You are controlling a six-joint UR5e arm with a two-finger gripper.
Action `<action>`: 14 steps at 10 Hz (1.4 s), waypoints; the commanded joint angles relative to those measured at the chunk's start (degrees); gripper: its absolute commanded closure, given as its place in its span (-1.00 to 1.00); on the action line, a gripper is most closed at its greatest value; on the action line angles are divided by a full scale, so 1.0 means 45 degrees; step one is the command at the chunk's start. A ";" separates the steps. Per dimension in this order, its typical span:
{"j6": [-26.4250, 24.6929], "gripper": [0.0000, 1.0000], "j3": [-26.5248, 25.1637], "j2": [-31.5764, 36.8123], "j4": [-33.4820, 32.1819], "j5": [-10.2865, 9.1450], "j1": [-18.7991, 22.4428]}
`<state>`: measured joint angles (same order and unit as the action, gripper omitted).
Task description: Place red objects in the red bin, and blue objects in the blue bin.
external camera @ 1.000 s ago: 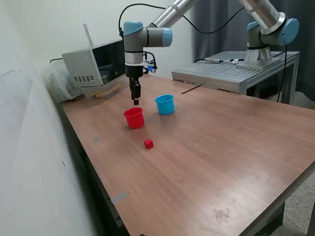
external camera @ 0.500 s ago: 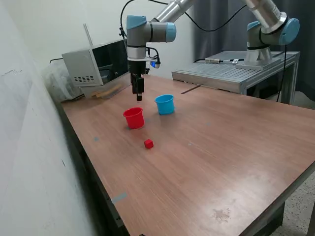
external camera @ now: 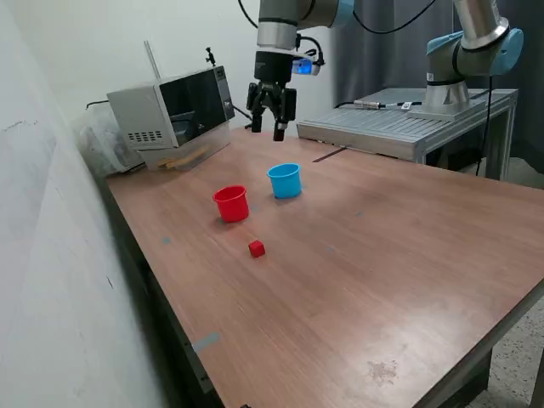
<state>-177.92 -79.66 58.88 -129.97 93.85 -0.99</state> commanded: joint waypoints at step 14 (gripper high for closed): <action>0.0086 -1.00 0.3677 -0.5367 -0.0805 -0.0602 0.0805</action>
<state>-177.53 -64.81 36.73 -133.32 91.08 2.71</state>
